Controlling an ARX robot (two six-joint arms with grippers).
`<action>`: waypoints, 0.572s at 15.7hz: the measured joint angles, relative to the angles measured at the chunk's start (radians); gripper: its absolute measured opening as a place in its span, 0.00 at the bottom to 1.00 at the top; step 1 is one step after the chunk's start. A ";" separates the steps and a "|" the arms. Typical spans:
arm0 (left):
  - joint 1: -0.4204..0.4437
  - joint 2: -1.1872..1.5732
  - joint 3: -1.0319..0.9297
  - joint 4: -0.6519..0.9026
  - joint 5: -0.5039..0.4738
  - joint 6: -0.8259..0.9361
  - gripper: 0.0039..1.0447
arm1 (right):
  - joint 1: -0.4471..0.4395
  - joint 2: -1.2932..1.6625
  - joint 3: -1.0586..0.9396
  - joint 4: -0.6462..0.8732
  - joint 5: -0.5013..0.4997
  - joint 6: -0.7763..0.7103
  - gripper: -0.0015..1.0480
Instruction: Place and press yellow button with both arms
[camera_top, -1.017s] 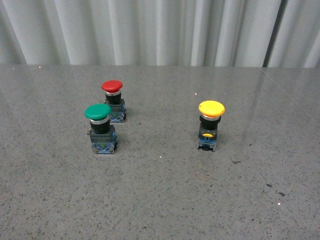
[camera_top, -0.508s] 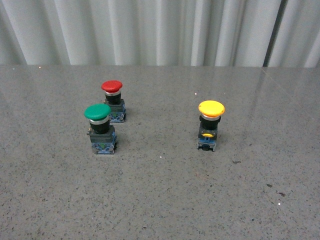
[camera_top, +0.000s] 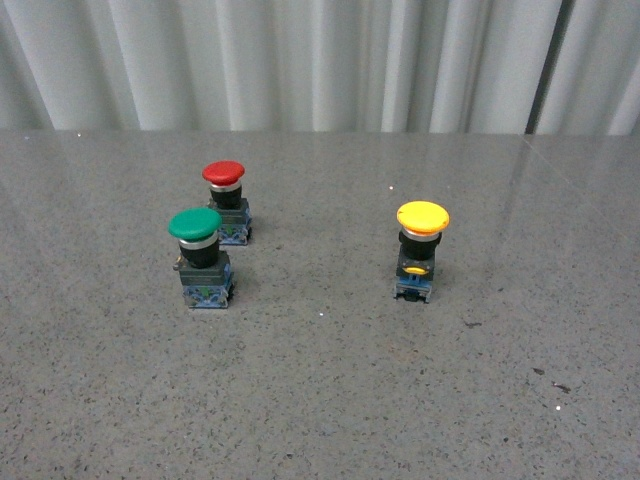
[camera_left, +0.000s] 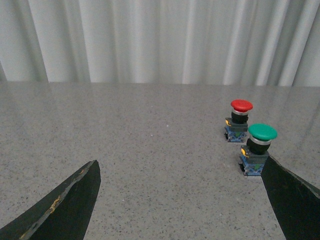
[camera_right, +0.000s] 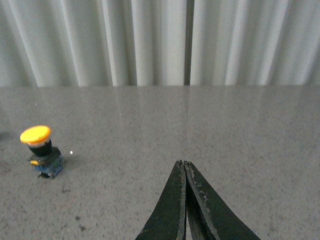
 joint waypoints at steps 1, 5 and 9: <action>0.000 0.000 0.000 0.000 0.000 0.000 0.94 | 0.000 -0.019 0.000 -0.033 0.000 0.000 0.02; 0.000 0.000 0.000 0.000 0.000 0.000 0.94 | 0.000 -0.106 0.000 -0.113 0.000 0.000 0.02; 0.000 0.000 0.000 0.000 0.000 0.000 0.94 | 0.000 -0.164 0.000 -0.169 0.000 0.000 0.02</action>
